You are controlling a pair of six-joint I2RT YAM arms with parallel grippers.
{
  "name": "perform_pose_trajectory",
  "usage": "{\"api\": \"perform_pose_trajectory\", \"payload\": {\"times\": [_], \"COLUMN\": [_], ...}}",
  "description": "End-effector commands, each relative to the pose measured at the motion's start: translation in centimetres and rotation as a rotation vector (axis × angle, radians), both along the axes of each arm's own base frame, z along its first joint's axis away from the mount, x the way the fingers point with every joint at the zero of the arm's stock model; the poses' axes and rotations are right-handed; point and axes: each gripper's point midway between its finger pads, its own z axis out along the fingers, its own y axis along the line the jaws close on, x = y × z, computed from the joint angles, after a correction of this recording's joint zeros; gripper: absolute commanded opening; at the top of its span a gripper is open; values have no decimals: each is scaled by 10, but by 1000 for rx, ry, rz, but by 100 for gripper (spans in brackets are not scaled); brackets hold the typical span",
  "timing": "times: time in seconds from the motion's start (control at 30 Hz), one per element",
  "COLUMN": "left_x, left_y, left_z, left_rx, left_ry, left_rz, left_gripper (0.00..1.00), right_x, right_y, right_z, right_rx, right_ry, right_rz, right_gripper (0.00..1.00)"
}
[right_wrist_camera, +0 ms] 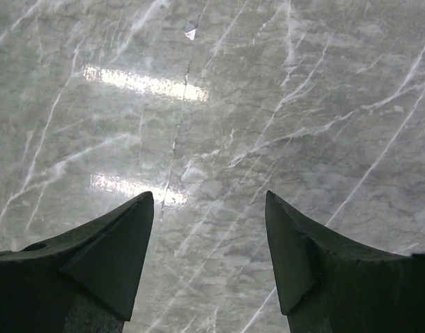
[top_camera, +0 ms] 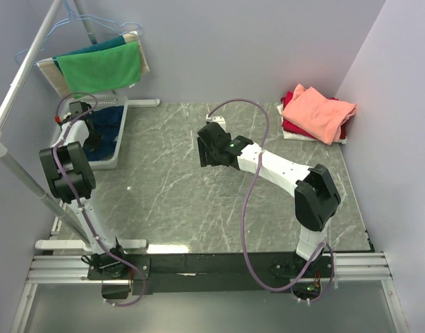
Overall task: Fold and stack the t-shirts
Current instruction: Grab the tshirt from the pile, then move the tshirt to the center of the board
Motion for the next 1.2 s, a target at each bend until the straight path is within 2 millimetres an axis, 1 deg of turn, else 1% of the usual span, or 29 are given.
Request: {"api": "perform_pose_trajectory", "payload": {"times": [0.0, 0.07, 0.1, 0.13, 0.17, 0.23, 0.27, 0.33, 0.37, 0.4, 0.43, 0.47, 0.5, 0.53, 0.57, 0.6, 0.63, 0.7, 0.73, 0.8, 0.83, 0.9, 0.93, 0.97, 1.0, 1.03, 1.1, 1.13, 1.17], "left_x": [8, 9, 8, 8, 8, 9, 10, 12, 12, 13, 14, 12, 12, 11, 7, 4, 0, -9, -16, -25, -33, -44, -54, -59, -64, -74, -85, -94, -99], "left_y": [-13, -21, -24, -29, -36, -48, -61, -78, -96, -106, -129, -141, -151, -177, -190, -202, -226, -248, -269, -289, -309, -331, -351, -361, -369, -387, -402, -416, -420], "left_z": [82, 97, 112, 118, 131, 145, 159, 177, 194, 207, 217, 233, 247, 256, 270, 281, 290, 313, 322, 340, 346, 361, 365, 369, 373, 377, 380, 380, 383], "left_rx": [58, 74, 83, 82, 90, 90, 98, 96, 108, 114, 112, 126, 132, 119, 121, 117, 107, 104, 93, 85, 71, 58, 53, 52, 52, 43, 31, 29, 31], "left_ry": [-174, -200, -229, -242, -268, -299, -329, -376, -415, -449, -476, -509, -541, -563, -597, -629, -655, -712, -735, -778, -797, -839, -856, -870, -882, -896, -909, -916, -927], "left_rz": [-65, -85, -92, -105, -128, -167, -209, -255, -306, -335, -388, -424, -447, -507, -541, -570, -622, -673, -719, -766, -815, -880, -938, -961, -989, -1039, -1088, -1141, -1152], "left_gripper": [1, 1, 1, 1, 1, 1, 1, 1, 1, 1, 1, 1, 1, 1, 1, 1, 1, 1, 1, 1, 1, 1, 1, 1, 1, 1, 1, 1, 1], "right_x": [1, 0, -1, -1, -2, -2, -3, -3, -3, -4, -2, -1, 3, 7, 9, 13, 22, 29, 35, 39, 40, 43, 43, 43, 42, 42, 40, 39, 39], "right_y": [6, 6, 7, 7, 6, 5, 4, 3, 2, 0, -2, -6, -13, -17, -22, -30, -45, -64, -80, -96, -103, -121, -126, -133, -139, -142, -151, -153, -154], "right_z": [10, 8, 8, 8, 7, 8, 6, 7, 7, 10, 13, 13, 20, 27, 27, 37, 40, 51, 54, 62, 63, 66, 67, 65, 69, 68, 69, 66, 66], "right_rx": [48, 55, 59, 63, 61, 65, 60, 63, 62, 69, 71, 74, 99, 124, 138, 168, 182, 206, 204, 206, 204, 195, 192, 185, 195, 194, 196, 191, 192], "right_ry": [-13, -9, -6, -7, -6, -7, -4, -9, -12, -18, -33, -38, -51, -64, -60, -71, -77, -94, -103, -125, -128, -146, -152, -151, -161, -163, -169, -168, -168], "right_rz": [-9, -10, -10, -10, -9, -16, -17, -23, -27, -38, -50, -66, -97, -116, -131, -165, -205, -257, -296, -344, -360, -418, -435, -458, -483, -491, -516, -518, -522], "right_gripper": [72, 71, 71, 71, 71, 71, 71, 71, 71, 71, 71, 71, 71, 71, 71, 71, 70, 70, 70, 70, 70, 70, 70, 70, 70, 70, 70, 70, 70]}}
